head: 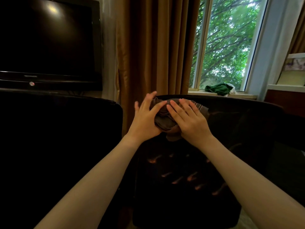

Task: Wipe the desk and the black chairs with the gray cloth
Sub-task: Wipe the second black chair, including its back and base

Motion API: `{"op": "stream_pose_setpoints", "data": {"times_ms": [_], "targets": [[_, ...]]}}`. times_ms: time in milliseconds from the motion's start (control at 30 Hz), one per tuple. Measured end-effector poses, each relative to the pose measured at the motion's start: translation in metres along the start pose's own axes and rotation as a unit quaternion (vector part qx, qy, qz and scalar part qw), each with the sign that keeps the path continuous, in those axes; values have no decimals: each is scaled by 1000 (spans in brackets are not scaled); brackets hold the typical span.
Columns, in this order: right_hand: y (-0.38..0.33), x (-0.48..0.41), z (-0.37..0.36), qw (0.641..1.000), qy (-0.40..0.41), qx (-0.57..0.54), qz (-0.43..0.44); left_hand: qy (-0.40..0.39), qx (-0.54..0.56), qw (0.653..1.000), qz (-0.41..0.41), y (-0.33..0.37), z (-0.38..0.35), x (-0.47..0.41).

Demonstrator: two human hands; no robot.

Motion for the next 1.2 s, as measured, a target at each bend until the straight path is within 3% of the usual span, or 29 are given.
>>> {"op": "stream_pose_setpoints", "data": {"times_ms": [67,167,433,600,767,933,1067,1200], "targets": [[-1,6,-3,1000,8,-20,-2,-26,87,995,50,-7,-7,3],[-2,12,-8,999,11,-33,3,10,145,988,47,-11,-11,6],[-17,38,-24,998,13,-49,-30,86,93,991,-40,-16,-25,12],[-22,46,-28,997,14,-60,-51,84,64,992,-61,-16,-26,13],[-30,50,-29,997,-5,-78,-7,40,-86,994,-50,-18,-39,38],[-23,11,3,996,36,-75,22,114,-59,984,-122,-8,-9,33],[-20,-40,9,995,83,-46,11,181,-12,983,-38,-15,18,19],[-32,-37,-13,998,52,-25,32,170,49,982,61,-26,9,26]]}}
Point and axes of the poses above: each hand's wrist, its own x-axis away from the middle knuckle, its own z-axis out of the back of the hand, y = z × x, the point moved 4 cm from there along -x, towards the middle knuckle, and after that the axes turned 2 degrees about z, right-handed, at the moved point
